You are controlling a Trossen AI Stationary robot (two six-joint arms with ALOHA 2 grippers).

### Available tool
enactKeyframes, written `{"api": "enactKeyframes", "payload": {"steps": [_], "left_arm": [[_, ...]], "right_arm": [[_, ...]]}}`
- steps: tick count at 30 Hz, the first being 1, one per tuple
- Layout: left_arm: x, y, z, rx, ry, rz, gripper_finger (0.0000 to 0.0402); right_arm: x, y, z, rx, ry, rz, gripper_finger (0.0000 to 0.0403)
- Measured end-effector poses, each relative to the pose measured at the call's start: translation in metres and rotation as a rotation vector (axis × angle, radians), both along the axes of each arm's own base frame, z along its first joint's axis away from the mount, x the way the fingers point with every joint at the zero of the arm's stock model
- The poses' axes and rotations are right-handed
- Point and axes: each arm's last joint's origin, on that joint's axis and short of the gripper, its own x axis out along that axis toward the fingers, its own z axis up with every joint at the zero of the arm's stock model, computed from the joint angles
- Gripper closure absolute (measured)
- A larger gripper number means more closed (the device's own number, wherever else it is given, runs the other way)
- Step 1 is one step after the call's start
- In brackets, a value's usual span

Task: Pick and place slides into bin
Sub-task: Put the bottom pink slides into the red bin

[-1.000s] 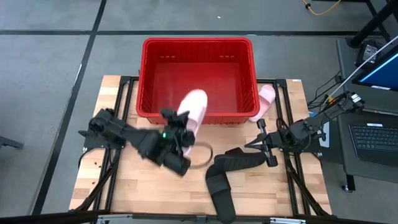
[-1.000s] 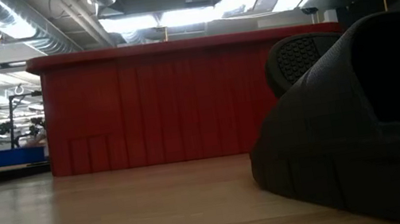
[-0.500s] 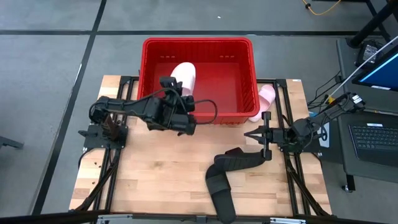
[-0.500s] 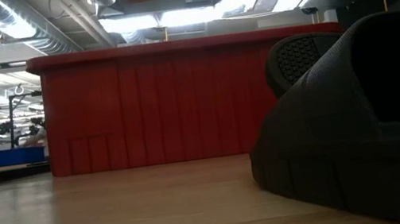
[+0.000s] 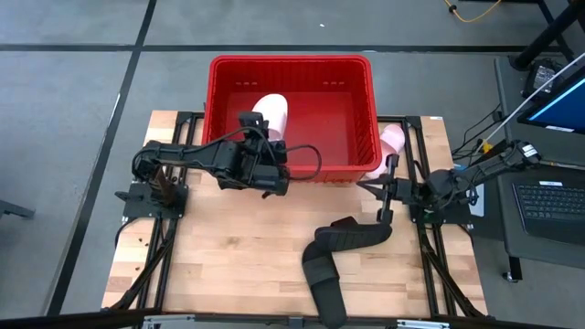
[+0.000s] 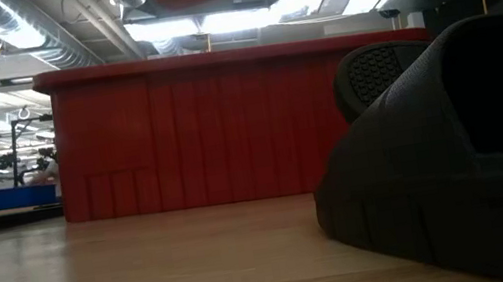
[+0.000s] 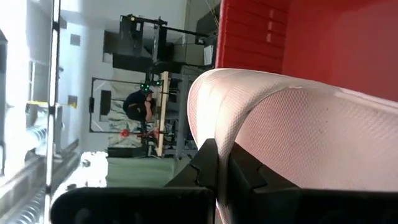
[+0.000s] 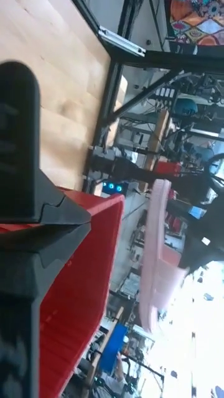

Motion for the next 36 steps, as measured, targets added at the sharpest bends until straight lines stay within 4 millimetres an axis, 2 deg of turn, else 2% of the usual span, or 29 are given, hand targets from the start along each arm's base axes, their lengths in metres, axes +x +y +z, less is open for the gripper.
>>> {"api": "enactKeyframes", "payload": {"steps": [5,13,18,22,28,31,33,36], "left_arm": [[-0.001,0.012,0.002,0.001,0.02,0.029,0.0398],[-0.003,0.048,0.002,-0.093,0.004,0.119,0.0398],[0.0,0.066,0.003,-0.128,-0.067,0.163,0.0398],[0.002,0.073,0.002,-0.148,-0.114,0.18,0.0398],[0.011,0.074,-0.028,-0.15,-0.081,0.171,0.0398],[0.008,0.076,-0.044,-0.142,-0.027,0.156,0.0398],[0.003,0.081,-0.05,-0.152,-0.031,0.143,0.0398],[-0.008,0.091,-0.048,-0.21,-0.1,0.076,0.0398]], "right_arm": [[0.0,-0.003,0.004,-0.033,-0.03,-0.025,0.0396],[0.002,-0.01,0.003,-0.064,-0.013,-0.072,0.0396],[0.003,-0.013,0.0,-0.092,0.018,-0.091,0.0396],[0.003,-0.014,-0.002,-0.101,0.044,-0.1,0.0396],[0.003,-0.014,-0.004,-0.102,0.057,-0.1,0.0396],[0.003,-0.014,-0.004,-0.085,0.059,-0.098,0.0396],[0.003,-0.014,-0.005,-0.084,0.067,-0.097,0.0396],[0.004,-0.014,-0.005,-0.083,0.068,-0.097,0.0396]]}}
